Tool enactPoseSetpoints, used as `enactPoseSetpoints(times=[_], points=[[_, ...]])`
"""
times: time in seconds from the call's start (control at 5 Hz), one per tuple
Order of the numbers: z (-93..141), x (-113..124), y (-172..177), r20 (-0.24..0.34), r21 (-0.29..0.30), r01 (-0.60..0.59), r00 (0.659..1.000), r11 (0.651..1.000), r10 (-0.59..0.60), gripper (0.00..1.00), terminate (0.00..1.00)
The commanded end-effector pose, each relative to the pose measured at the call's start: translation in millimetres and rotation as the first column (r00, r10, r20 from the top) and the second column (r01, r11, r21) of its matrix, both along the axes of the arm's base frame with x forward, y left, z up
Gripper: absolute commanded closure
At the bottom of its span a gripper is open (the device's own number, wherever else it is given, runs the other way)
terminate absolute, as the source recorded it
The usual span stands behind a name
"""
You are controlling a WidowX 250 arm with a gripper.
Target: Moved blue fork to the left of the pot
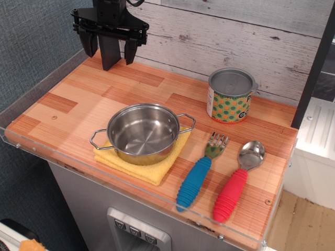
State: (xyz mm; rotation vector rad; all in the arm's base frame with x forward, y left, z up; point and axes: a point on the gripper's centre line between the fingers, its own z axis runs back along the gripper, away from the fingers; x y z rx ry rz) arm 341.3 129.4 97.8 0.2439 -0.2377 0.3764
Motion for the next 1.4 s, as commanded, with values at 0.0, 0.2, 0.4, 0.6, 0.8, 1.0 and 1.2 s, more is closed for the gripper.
enactPoseSetpoints(times=[0.0, 0.2, 0.4, 0.6, 0.8, 1.0, 1.2], points=[[0.0, 0.0, 0.0, 0.0, 0.0, 0.0, 1.0, 1.0, 0.0, 0.0, 0.0], [5.3, -10.2, -11.8, 0.006, -0.011, -0.008, 1.0, 1.0, 0.008, 0.0, 0.0], [11.1, -20.6, -24.7, 0.017, -0.039, 0.019, 1.0, 0.999, -0.018, 0.0, 0.0], [15.5, -32.4, -47.3, 0.036, -0.103, 0.088, 0.996, 0.991, -0.085, 0.0, 0.0], [15.6, -43.0, -83.4, 0.043, -0.137, 0.196, 0.98, 0.971, -0.192, 0.0, 0.0], [12.9, -53.6, -113.3, 0.054, -0.14, 0.252, 0.968, 0.958, -0.247, 0.0, 0.0], [5.8, -65.6, -138.3, 0.055, -0.167, 0.309, 0.951, 0.936, -0.304, 0.0, 0.0]])
